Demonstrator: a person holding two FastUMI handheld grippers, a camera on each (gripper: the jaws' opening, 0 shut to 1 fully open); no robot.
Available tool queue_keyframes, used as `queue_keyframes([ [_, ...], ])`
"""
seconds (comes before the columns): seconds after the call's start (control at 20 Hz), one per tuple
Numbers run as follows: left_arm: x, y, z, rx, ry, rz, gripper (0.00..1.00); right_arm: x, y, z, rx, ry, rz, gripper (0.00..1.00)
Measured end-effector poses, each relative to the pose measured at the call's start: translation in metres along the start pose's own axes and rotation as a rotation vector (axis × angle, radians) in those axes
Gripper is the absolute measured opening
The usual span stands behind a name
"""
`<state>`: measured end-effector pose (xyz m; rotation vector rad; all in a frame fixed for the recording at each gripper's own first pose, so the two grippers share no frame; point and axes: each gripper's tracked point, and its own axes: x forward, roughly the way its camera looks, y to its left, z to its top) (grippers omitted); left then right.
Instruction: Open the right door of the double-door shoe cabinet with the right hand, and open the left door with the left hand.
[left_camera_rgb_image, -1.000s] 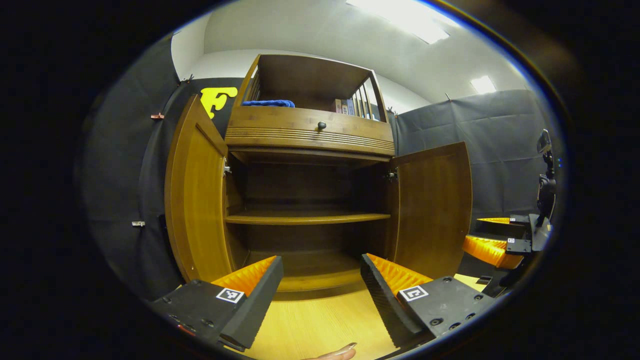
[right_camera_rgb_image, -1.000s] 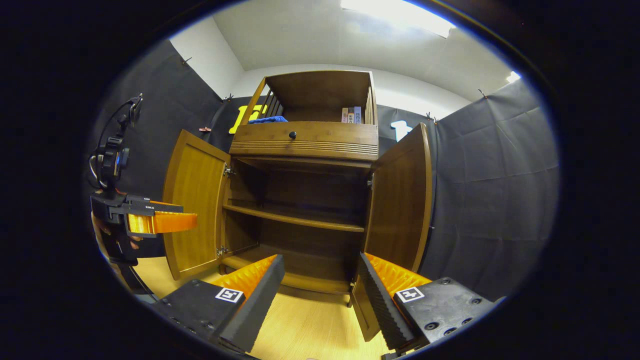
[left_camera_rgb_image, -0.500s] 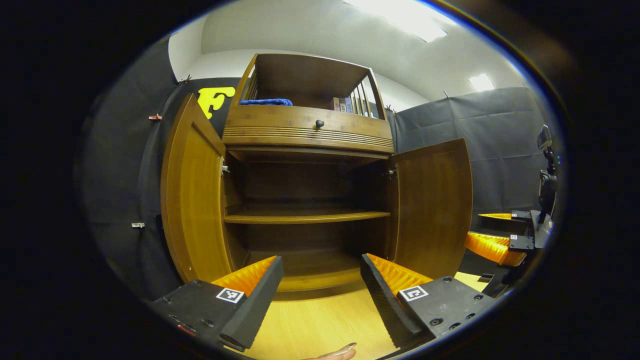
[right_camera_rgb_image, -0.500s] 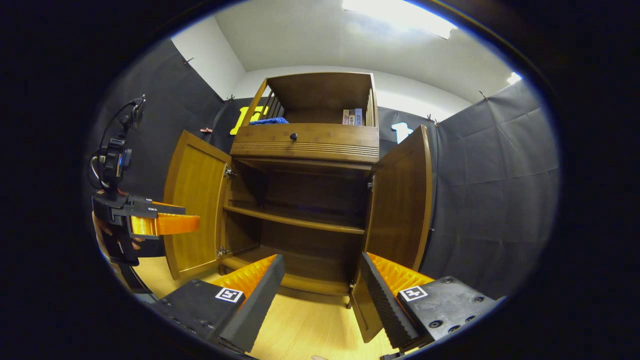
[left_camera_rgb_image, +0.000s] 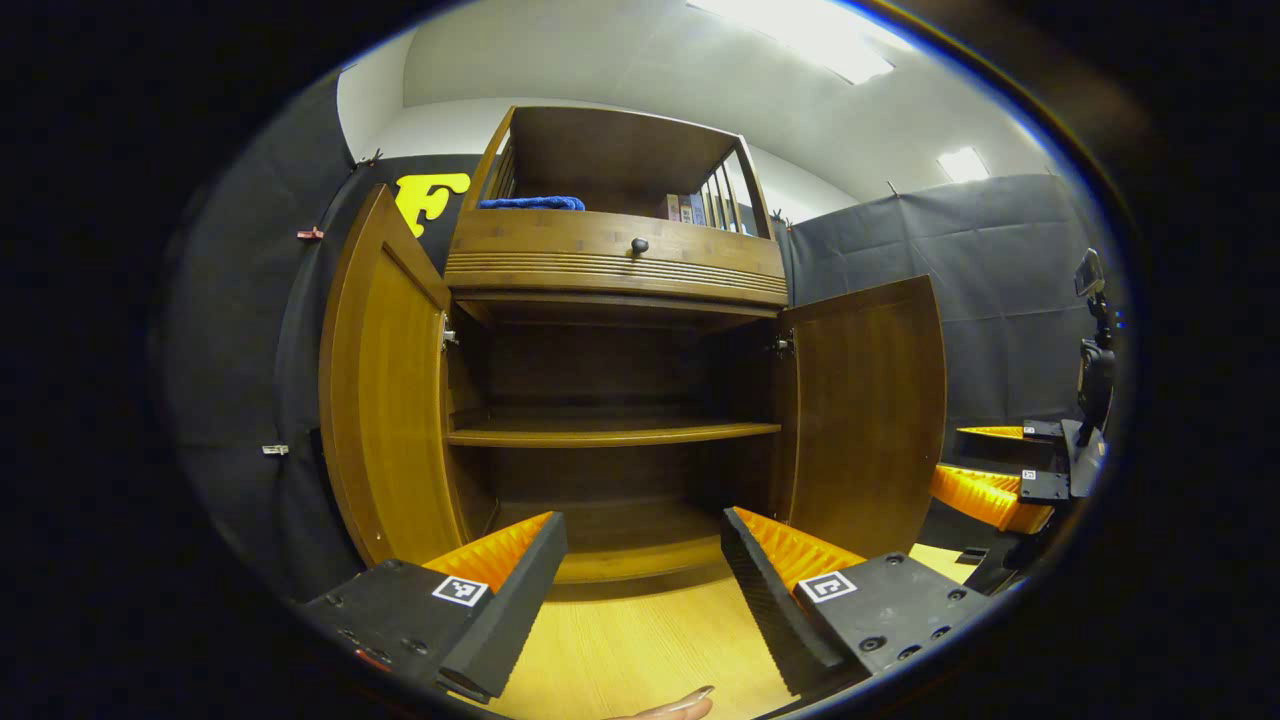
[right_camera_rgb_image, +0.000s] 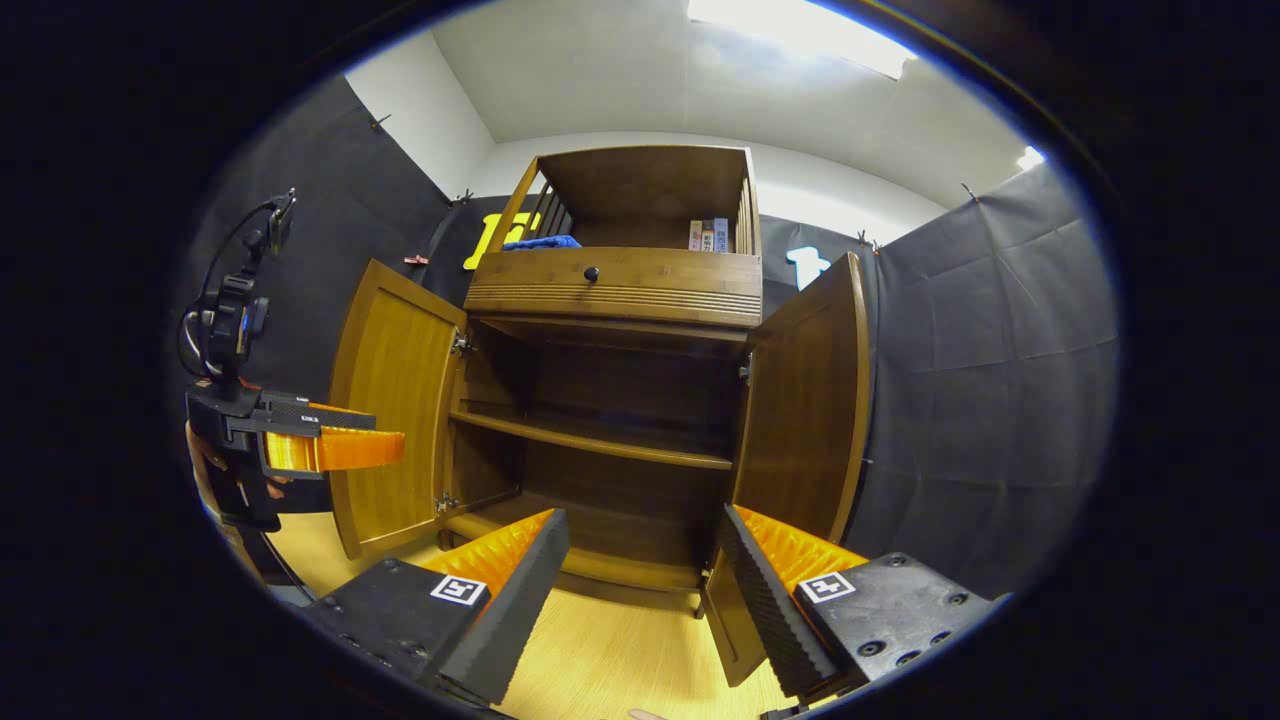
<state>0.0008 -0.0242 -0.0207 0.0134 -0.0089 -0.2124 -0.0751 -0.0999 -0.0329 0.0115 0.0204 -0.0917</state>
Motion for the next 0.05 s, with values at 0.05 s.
queue_keyframes([
  [0.05,0.0009,-0.0003,-0.0009,0.000,0.003,0.000,0.99,0.0003,0.0002,0.0006,0.000,0.001,0.001,0.97],
])
